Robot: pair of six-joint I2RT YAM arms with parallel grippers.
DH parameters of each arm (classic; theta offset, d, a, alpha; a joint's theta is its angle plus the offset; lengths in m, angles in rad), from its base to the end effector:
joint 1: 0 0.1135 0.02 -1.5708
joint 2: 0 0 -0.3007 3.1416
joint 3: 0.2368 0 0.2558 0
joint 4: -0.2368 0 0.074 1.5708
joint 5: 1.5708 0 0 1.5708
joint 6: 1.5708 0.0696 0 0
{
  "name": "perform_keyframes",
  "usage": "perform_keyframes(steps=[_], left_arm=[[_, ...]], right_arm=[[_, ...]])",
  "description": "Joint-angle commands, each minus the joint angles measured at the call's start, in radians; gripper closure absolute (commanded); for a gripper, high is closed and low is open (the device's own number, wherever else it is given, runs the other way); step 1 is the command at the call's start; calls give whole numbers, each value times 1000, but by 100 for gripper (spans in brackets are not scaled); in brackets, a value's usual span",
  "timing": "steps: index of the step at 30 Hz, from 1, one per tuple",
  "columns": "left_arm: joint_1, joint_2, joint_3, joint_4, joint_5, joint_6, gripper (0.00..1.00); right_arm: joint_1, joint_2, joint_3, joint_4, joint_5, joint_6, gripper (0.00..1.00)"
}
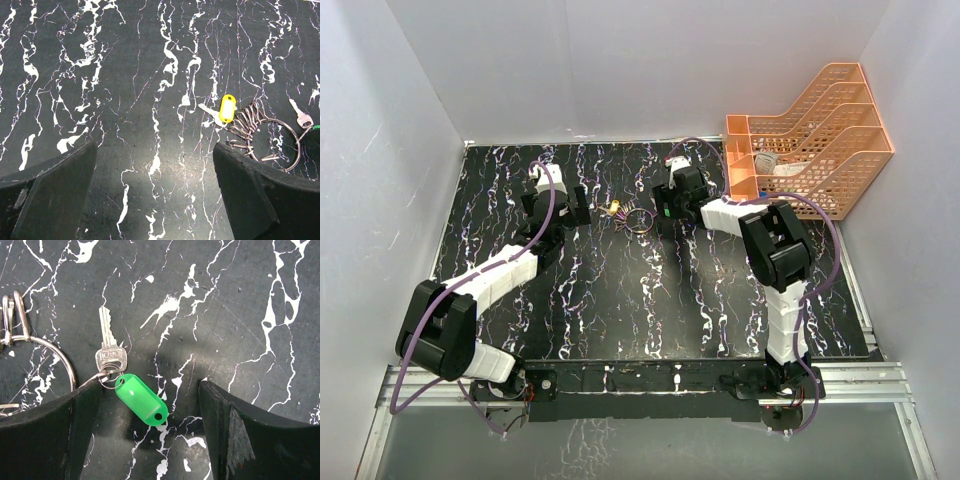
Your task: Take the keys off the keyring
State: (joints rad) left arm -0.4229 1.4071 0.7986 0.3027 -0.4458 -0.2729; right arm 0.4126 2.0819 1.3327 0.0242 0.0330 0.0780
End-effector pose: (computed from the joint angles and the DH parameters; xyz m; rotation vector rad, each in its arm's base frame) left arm 0.3222 -0.1121 0.2761 -0.1653 1.8390 -0.0670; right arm 0.4567 0.1974 0.1552 -0.3669 2.2754 0.2150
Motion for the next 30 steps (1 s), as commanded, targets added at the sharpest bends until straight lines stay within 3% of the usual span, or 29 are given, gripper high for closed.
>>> perform_keyframes(steps=[1, 13, 22, 27, 30], left_arm=[[1, -34, -4, -7, -1, -3, 1], [1, -25, 1, -7, -5, 1, 1], [1, -31, -2, -6, -10, -6, 1], [1, -35, -15, -2, -18, -8, 1], [1, -34, -18, -1, -27, -7, 1]], right_arm=[[6, 33, 60, 19, 20, -16, 23], [40, 37, 37, -5, 44, -24, 34], [115, 50, -3, -41, 119, -45, 63], [129, 56, -19, -52, 142, -41, 100], [137, 40, -28, -64, 162, -40, 100]])
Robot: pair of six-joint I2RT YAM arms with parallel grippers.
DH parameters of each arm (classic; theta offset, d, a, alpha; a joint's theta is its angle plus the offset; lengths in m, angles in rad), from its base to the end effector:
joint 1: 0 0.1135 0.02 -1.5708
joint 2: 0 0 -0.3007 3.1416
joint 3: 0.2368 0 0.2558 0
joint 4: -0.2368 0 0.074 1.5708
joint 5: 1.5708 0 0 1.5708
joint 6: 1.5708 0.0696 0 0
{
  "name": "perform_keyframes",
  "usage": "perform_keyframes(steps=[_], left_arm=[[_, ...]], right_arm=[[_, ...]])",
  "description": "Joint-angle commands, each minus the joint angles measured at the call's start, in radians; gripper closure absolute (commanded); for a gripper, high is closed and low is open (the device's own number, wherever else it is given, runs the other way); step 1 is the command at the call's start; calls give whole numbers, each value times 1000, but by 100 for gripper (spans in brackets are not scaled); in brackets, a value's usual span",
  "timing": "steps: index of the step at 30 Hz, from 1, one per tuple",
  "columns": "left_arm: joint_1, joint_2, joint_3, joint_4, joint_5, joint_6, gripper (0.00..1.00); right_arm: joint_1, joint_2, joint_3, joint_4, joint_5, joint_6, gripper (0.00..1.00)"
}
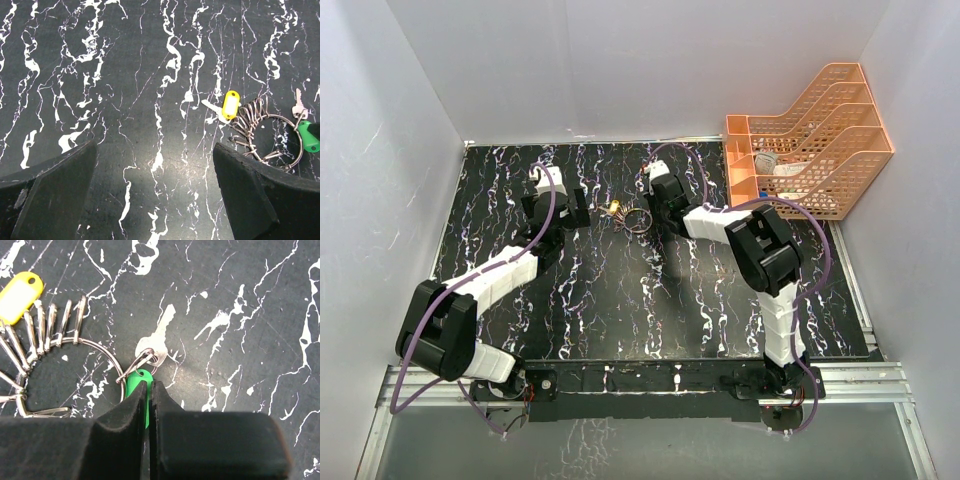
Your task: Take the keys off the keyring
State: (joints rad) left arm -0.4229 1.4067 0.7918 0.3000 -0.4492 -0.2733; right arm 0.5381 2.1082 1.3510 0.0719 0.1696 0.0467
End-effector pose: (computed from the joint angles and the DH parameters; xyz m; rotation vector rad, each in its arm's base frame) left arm 0.3212 -0.1114 0.2734 -0.1658 1.8465 -0.0602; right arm 0.4408 0.2494 0.1544 -0.4584 2.2001 0.1241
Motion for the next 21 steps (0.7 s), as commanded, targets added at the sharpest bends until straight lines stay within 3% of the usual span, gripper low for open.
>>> perform_keyframes(steps=[1, 8, 13, 17, 19, 21], left_arm=[[1, -34, -12, 2, -25, -6, 1], [1, -34, -11, 17, -15, -15, 1], [1, -34, 1, 5, 23, -11, 1], [1, -34, 1, -6, 27, -4, 1], [1, -34, -2, -8, 24, -4, 1], [1, -60, -2, -11, 25, -3, 1]], right_arm=[[18, 2, -50, -114, 40, -13, 100], [75, -131, -65, -111, 182, -70, 100], [84, -199, -73, -76, 178, -68, 100], [83, -183, -64, -13, 252, -110, 56], [78, -146, -20, -15, 266, -142, 46], [71, -110, 31, -30, 266, -164, 44]])
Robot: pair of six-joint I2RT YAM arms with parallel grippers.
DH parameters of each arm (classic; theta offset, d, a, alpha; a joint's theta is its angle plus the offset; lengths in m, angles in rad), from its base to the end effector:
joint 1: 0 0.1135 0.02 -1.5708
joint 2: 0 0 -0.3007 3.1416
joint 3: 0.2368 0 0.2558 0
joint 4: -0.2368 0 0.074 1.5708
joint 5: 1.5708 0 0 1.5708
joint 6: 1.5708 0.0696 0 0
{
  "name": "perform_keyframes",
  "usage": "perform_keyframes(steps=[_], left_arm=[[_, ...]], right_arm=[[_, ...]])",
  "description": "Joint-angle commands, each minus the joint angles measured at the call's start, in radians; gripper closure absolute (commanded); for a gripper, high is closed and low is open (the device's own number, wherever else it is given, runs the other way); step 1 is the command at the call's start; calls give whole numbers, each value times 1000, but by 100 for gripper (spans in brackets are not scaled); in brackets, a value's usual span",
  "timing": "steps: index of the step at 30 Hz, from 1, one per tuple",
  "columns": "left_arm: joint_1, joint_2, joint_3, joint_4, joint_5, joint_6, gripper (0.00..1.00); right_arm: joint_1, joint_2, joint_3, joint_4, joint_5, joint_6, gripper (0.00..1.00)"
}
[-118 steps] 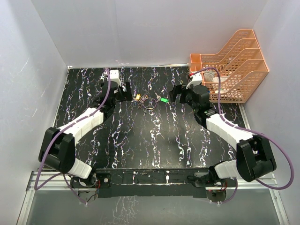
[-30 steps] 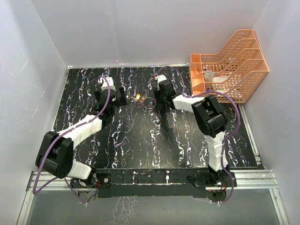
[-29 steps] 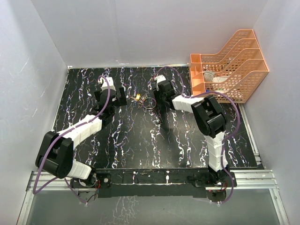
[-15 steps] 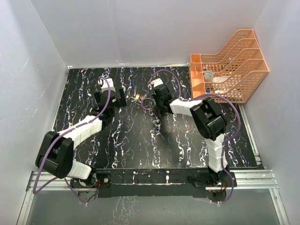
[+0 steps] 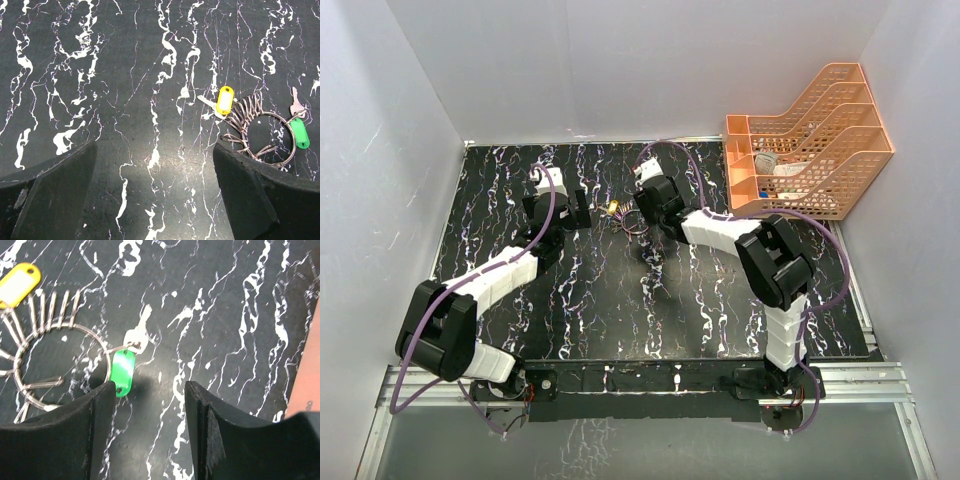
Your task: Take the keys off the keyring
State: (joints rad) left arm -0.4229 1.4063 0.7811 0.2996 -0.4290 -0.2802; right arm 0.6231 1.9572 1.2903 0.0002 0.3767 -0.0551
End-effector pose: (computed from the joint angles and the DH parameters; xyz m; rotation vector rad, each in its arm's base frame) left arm 0.3197 -0.1121 0.2694 -0.1562 1.8601 -0.0787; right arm 0.4005 0.2563 0.1996 -0.5339 2.1190 -0.1021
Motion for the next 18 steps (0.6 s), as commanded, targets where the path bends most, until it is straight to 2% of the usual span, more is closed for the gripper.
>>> perform_keyframes(steps=[1, 5, 9, 18], left_arm=[[1, -63, 8, -13, 5, 4, 1], [1, -69, 7, -18, 6, 4, 1], [1, -64, 7, -17, 9, 4, 1], [1, -43, 20, -22, 25, 1, 1]], right_arm=[[-19, 53, 110, 41, 54, -69, 44], [-65, 94, 180, 10, -45, -30, 42], [-121, 110, 218, -5, -186, 61, 47], [-136, 190, 299, -34, -302, 130, 52]])
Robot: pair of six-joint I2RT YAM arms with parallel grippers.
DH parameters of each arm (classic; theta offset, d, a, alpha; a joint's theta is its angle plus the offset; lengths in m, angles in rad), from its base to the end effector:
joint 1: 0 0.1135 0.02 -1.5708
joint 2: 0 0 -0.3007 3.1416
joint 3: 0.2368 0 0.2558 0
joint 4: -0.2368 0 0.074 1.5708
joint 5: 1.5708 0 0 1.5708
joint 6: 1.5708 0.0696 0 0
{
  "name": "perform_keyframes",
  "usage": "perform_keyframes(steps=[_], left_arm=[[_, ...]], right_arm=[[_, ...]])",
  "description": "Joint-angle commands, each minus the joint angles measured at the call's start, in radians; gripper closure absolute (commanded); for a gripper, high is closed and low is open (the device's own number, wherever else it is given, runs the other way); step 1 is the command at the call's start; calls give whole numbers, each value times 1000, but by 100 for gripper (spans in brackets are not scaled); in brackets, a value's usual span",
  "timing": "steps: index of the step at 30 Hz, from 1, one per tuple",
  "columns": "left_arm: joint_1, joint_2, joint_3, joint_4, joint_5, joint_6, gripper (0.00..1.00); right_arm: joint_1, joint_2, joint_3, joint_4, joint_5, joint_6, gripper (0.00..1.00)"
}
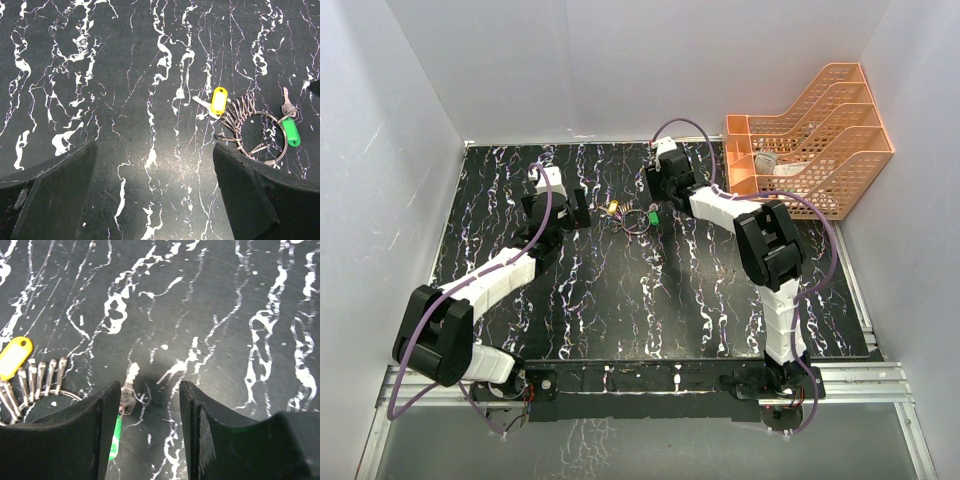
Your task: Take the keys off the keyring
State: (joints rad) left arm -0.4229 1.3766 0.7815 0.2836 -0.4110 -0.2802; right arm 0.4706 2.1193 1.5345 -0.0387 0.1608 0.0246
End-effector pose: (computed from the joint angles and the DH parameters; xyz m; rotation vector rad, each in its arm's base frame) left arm 0.3148 -0.1112 0.2766 -0.1472 1.8510 -0.1013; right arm 0.4802 0.2318 0.1995 -0.3952 2.1509 0.1038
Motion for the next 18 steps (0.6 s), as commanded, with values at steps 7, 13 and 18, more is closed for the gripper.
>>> perform_keyframes(steps=[7, 13, 18], left_arm=[[1, -13, 10, -8, 3, 2, 1], [1, -13, 14, -18, 21, 9, 1], [1, -13, 7, -14, 15, 6, 1]], right_arm=[[16, 44, 43, -6, -149, 81, 56], [20, 27, -7, -18, -181, 106, 58], [20, 22, -61, -8, -174, 110, 59]])
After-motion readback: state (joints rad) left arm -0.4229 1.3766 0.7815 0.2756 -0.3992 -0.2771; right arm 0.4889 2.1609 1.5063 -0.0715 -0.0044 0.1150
